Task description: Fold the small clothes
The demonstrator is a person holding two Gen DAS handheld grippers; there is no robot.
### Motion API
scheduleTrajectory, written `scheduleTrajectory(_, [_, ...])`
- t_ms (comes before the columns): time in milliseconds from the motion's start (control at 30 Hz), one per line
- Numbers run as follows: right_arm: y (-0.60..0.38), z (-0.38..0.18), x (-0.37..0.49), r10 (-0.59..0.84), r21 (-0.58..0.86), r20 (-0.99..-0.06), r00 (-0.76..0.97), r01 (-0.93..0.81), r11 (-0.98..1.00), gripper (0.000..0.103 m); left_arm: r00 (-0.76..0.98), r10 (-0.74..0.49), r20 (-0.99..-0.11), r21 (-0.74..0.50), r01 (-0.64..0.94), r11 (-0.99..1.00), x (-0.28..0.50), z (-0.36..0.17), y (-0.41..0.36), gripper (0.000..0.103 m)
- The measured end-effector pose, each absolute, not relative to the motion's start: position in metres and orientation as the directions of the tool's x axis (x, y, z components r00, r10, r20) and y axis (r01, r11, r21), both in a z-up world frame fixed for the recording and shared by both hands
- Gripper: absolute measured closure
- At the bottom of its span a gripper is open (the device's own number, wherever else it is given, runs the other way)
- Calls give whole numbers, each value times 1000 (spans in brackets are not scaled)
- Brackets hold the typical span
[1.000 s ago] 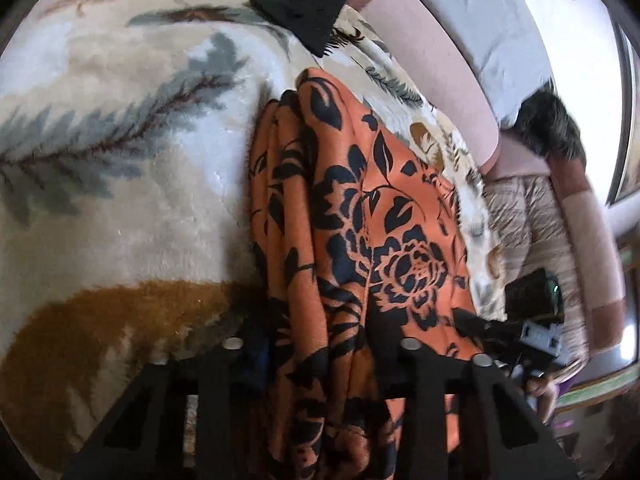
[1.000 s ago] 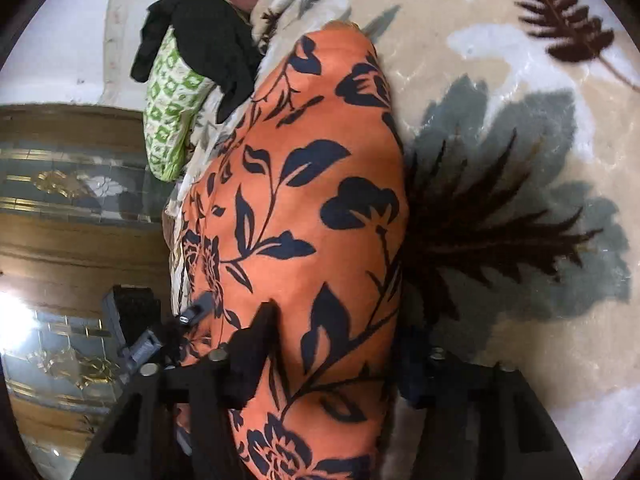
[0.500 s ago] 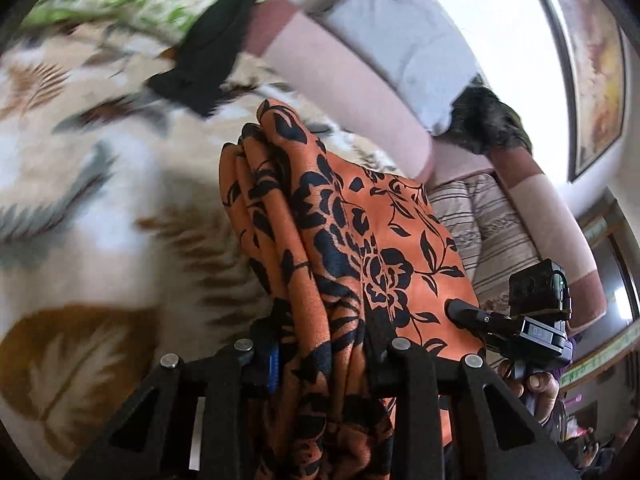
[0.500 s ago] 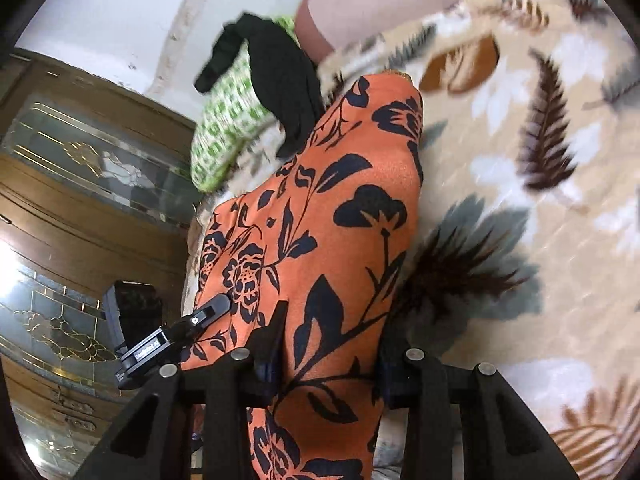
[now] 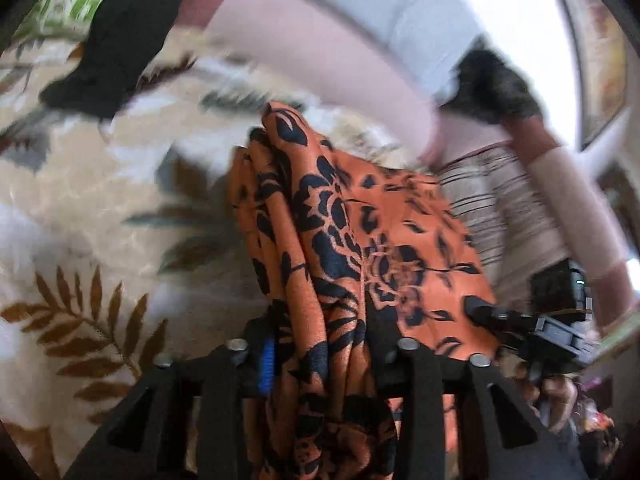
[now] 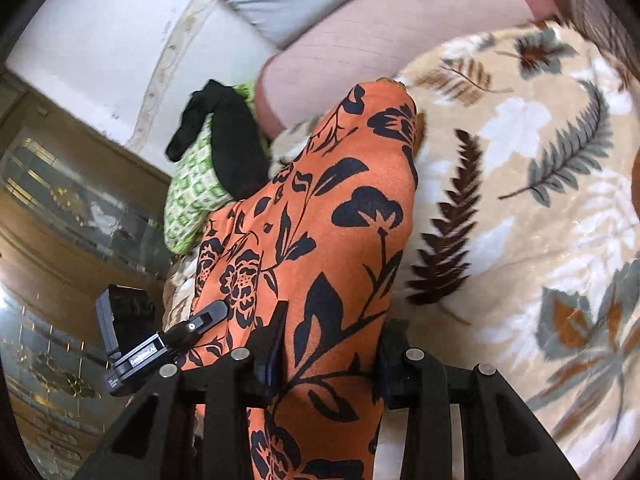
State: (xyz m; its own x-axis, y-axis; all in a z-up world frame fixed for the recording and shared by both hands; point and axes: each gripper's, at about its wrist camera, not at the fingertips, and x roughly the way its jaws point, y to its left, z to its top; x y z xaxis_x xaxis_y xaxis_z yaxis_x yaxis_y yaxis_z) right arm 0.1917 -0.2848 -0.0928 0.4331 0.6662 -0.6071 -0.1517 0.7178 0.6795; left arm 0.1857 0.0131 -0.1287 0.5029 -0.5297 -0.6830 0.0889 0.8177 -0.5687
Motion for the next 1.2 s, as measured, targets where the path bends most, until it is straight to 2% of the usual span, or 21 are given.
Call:
scheduleTrajectory(33, [-293, -109, 198, 646, 677, -630, 430, -103, 729, 57, 482, -494, -724, -543, 43, 838, 190, -144, 12, 53])
scheduleTrajectory(100, [-300, -135, 202, 552, 611, -713, 433, -3, 792, 42, 442, -431, -787, -492, -26, 870, 191, -159, 15, 33])
scheduleTrajectory(133, [-305, -142, 200, 515, 585, -738, 436, 34, 810, 42, 460, -440, -771, -509, -30, 860, 184, -157, 21, 33])
scheduleTrajectory(200, [-310, -141, 190, 521, 598, -721, 457, 30, 801, 42, 488, -399, -776, -468, -20, 884, 171, -143, 27, 33])
scheduleTrajectory(333, [-305, -95, 163, 512, 564, -671, 536, -79, 822, 42, 561, -367, -742, -410, 52, 910, 135, -104, 27, 33])
scheduleTrajectory(433, [-286, -70, 150, 593, 594, -606, 530, -195, 781, 32, 589, -357, -726, -368, 106, 924, 117, -92, 15, 28])
scheduleTrajectory(500, [-269, -75, 149, 632, 601, -612, 476, -239, 762, 27, 577, -308, -757, -310, 99, 946, 113, -102, 2, 23])
scheduleTrajectory(633, [-262, -127, 168, 583, 593, -725, 367, -98, 799, 26, 430, -160, -888, -154, 49, 987, 129, -145, -18, 23])
scheduleTrajectory(733, [-261, -113, 165, 589, 598, -707, 390, -115, 793, 26, 451, -169, -876, -181, 17, 983, 126, -141, -13, 23])
scheduleTrajectory(900, [-259, -75, 185, 580, 563, -672, 461, -191, 804, 26, 457, -130, -880, -124, 42, 991, 133, -134, -16, 22])
scheduleTrajectory(1000, [-265, -89, 210, 559, 561, -687, 464, -152, 814, 20, 442, -133, -887, -131, 34, 991, 134, -138, -14, 22])
scheduleTrajectory(1067, [-271, -122, 236, 489, 521, -770, 410, -38, 853, 20, 441, -142, -886, -143, 32, 989, 132, -136, -14, 22])
scheduleTrajectory(1100, [-273, -131, 240, 492, 532, -775, 396, -11, 847, 20, 444, -141, -885, -141, 34, 989, 131, -132, -14, 22])
scheduleTrajectory(1200, [-274, -113, 235, 555, 591, -706, 439, -66, 804, 19, 464, -113, -879, -102, 48, 994, 134, -122, -15, 22])
